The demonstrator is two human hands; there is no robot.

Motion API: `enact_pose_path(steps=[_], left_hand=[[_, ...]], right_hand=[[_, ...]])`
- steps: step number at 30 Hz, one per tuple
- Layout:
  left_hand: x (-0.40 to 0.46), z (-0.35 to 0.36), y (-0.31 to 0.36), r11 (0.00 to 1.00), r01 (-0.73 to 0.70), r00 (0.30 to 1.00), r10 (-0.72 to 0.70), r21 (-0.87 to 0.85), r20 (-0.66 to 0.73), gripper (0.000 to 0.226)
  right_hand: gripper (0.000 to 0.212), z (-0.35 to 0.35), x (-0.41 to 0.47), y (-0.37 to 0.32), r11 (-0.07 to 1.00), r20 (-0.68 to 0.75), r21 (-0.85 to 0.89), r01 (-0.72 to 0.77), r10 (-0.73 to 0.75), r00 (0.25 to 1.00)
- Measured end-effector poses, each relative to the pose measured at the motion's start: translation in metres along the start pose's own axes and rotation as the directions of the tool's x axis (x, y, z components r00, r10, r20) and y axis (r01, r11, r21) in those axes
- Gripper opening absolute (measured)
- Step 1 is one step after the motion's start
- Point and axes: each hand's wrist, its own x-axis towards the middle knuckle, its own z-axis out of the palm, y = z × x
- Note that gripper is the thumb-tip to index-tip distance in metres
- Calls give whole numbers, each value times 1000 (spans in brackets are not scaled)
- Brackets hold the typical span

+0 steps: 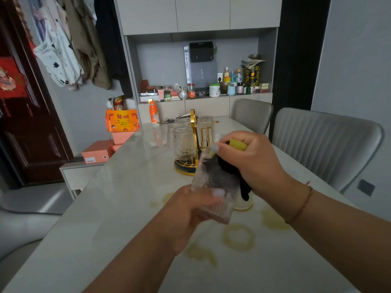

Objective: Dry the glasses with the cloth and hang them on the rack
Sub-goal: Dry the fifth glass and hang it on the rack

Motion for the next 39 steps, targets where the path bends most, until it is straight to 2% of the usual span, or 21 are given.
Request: enact_pose_path(steps=[2, 3, 5, 7, 8, 10, 12, 13, 15, 16, 18, 20, 22, 24, 26, 28, 30, 33, 36, 39], left_hand=[[-2, 0, -4, 935, 135, 980, -77, -328, 183, 63], [-4, 0, -5, 901, 190, 966, -101, -390, 237, 71], [-4, -4, -5, 906, 238, 955, -151, -351, 256, 81], [-1, -8, 0, 982, 159, 983, -147, -106, 112, 87], [0, -7, 3, 989, 95, 995, -95, 116, -8, 90], [2, -3, 6, 865, 27, 980, 76, 502, -184, 79], [1, 3, 6, 773, -45, 954, 222, 633, -204, 55], [1, 4, 5, 770, -87, 948, 259, 632, -185, 50], [0, 1, 5, 841, -117, 960, 232, 527, -157, 50], [0, -1, 7, 903, -114, 976, 179, 415, -123, 51], [-1, -4, 4, 995, -88, 995, 86, 48, 41, 58], [-3, -2, 2, 969, 8, 981, 40, -247, 189, 62], [-4, 0, 1, 947, 62, 965, 24, -314, 262, 63], [-4, -1, 3, 969, 67, 973, -11, -238, 231, 68], [-3, 0, 9, 998, -9, 996, 4, 65, 84, 78], [-3, 4, 14, 909, -55, 994, 90, 413, -65, 70], [-4, 9, 18, 825, -75, 981, 161, 561, -106, 52], [-4, 6, 17, 796, -124, 974, 211, 592, -80, 37], [-5, -2, 17, 855, -127, 988, 156, 504, -16, 37], [-5, -9, 16, 933, -64, 997, 49, 354, 54, 49]], right_hand=[[19, -2, -1, 0, 978, 47, 205, -38, 29, 998], [22, -3, -1, 0, 968, 64, 243, -57, 42, 997], [28, -4, 1, 0, 981, 64, 177, -81, 70, 995], [37, -3, 4, 2, 997, 21, 17, -80, 79, 997], [40, -2, 6, 3, 992, 1, -109, -57, 58, 998], [37, 2, 5, 4, 942, -18, -337, -5, 0, 1000], [31, 7, 0, 1, 916, -6, -399, 26, -31, 999], [29, 8, -1, -2, 915, 7, -401, 40, -40, 999], [24, 7, -1, -8, 939, 24, -341, 54, -48, 999], [20, 4, 0, -9, 964, 34, -261, 54, -47, 998], [16, -1, -1, -11, 1000, 65, 7, 16, -17, 998], [19, -4, -3, -8, 960, 116, 272, -60, 29, 993], [19, -6, -3, -7, 930, 143, 354, -103, 55, 988], [22, -8, -1, -7, 957, 116, 275, -97, 67, 991], [27, -9, 2, -7, 999, 50, 44, -12, 10, 999], [26, -6, 1, -5, 970, 32, -224, 98, -93, 995], [27, -3, -2, -4, 928, 47, -326, 182, -176, 983], [26, 1, -7, -2, 908, 82, -306, 286, -274, 958], [24, 1, -8, 2, 925, 111, -172, 338, -323, 940], [23, -2, -10, 6, 957, 104, 25, 287, -288, 952]])
